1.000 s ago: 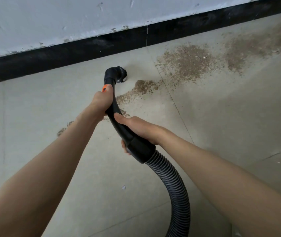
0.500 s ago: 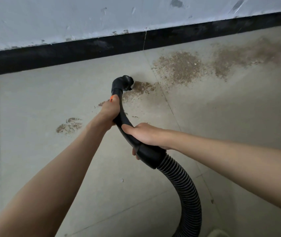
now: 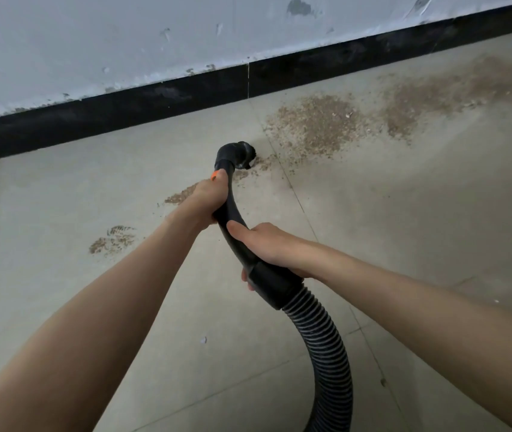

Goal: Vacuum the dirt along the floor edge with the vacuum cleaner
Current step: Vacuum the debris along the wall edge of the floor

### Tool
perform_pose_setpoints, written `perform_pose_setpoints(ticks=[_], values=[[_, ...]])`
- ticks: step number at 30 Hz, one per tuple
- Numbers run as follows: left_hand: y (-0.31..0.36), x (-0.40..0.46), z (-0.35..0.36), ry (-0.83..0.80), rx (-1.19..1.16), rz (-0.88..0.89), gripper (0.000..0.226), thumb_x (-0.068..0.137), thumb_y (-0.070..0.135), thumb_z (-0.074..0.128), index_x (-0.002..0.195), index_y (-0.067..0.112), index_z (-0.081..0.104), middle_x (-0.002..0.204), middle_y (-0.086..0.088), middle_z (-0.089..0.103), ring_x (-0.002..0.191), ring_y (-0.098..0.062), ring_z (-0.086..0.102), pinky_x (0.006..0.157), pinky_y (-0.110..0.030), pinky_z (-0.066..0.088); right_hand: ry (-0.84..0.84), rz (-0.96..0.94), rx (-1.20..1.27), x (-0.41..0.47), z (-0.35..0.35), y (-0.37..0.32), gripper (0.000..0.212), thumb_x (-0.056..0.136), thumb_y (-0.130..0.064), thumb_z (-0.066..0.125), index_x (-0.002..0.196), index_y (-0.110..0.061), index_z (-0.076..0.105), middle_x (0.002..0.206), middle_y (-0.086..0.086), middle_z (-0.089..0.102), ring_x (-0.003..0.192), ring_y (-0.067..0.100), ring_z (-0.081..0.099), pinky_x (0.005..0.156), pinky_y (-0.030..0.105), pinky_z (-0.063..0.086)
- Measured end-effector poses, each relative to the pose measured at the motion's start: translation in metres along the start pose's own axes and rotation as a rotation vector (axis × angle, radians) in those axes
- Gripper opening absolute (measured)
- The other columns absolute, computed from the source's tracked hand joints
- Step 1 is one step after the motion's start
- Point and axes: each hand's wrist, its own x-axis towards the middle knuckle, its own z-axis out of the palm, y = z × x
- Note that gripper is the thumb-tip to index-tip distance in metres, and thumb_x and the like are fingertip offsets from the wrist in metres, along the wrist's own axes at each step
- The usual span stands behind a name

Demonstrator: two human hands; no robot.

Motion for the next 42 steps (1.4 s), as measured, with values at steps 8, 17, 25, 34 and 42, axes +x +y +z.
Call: perform_pose_setpoints(ticks=[8,17,25,34,42], values=[[0.021,-0.009,0.036,-0.02,0.137,0.054,0.04,0.1,0.04,0.029,0.104,0.003,0.045,0.083,-0.009,0.051,0.069,-0.022,0.051,0.06,-0.029,0.044,0.053,-0.017,0.089,-0.006,-0.024,0.019,0.055,0.099,-0.055,0.038,0.092,-0.002,0.05,0.074,0.017,0.068,0.051,0.025,0.064,0.055,0.028,0.054],[0.009,-0.013,0.038,0.014,0.139,0.058,0.037,0.099,0.039,0.028,0.101,0.005,0.044,0.081,-0.006,0.048,0.072,-0.021,0.05,0.069,-0.033,0.045,0.048,-0.046,0.047,-0.009,-0.02,0.032,0.055,0.099,-0.057,0.037,0.09,-0.005,0.05,0.069,0.015,0.07,0.048,0.022,0.064,0.053,0.025,0.052],[-0.018,-0.03,0.016,0.033,-0.012,0.022,0.036,0.099,0.039,0.031,0.108,0.007,0.045,0.085,-0.008,0.05,0.08,-0.025,0.053,0.079,-0.039,0.05,0.018,-0.077,-0.113,-0.025,0.002,0.031,0.056,0.1,-0.056,0.034,0.088,-0.004,0.05,0.085,0.023,0.072,0.058,0.027,0.064,0.076,0.038,0.057],[-0.036,-0.05,0.043,0.004,0.032,0.015,0.039,0.098,0.041,0.032,0.091,0.006,0.047,0.083,-0.008,0.052,0.074,-0.022,0.055,0.062,-0.031,0.049,-0.026,-0.02,-0.097,-0.044,-0.007,0.066,0.06,0.1,-0.057,0.033,0.092,0.0,0.051,0.067,0.014,0.07,0.05,0.025,0.065,0.055,0.027,0.055],[0.001,-0.05,0.067,-0.036,0.103,0.062,0.039,0.098,0.04,0.032,0.105,0.004,0.046,0.082,-0.007,0.049,0.078,-0.024,0.053,0.071,-0.033,0.046,0.013,-0.03,0.095,-0.042,-0.03,0.061,0.058,0.101,-0.052,0.035,0.104,0.004,0.05,0.057,0.013,0.067,0.051,0.026,0.062,0.06,0.03,0.054]])
